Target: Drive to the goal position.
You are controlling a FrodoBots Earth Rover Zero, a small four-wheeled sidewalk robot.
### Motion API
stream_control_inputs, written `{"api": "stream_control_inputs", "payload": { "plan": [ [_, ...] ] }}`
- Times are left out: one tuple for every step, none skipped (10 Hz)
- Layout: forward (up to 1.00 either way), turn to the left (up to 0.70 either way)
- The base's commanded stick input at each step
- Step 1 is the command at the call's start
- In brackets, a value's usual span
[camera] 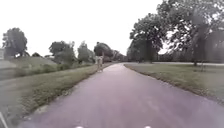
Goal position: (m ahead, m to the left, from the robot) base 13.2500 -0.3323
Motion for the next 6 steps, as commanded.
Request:
{"api": "stream_control_inputs", "payload": {
  "plan": [
    [0.70,0.00],
    [0.70,0.00],
    [0.70,0.00],
    [0.70,-0.04],
    [0.70,-0.10],
    [0.70,-0.13]
  ]
}}
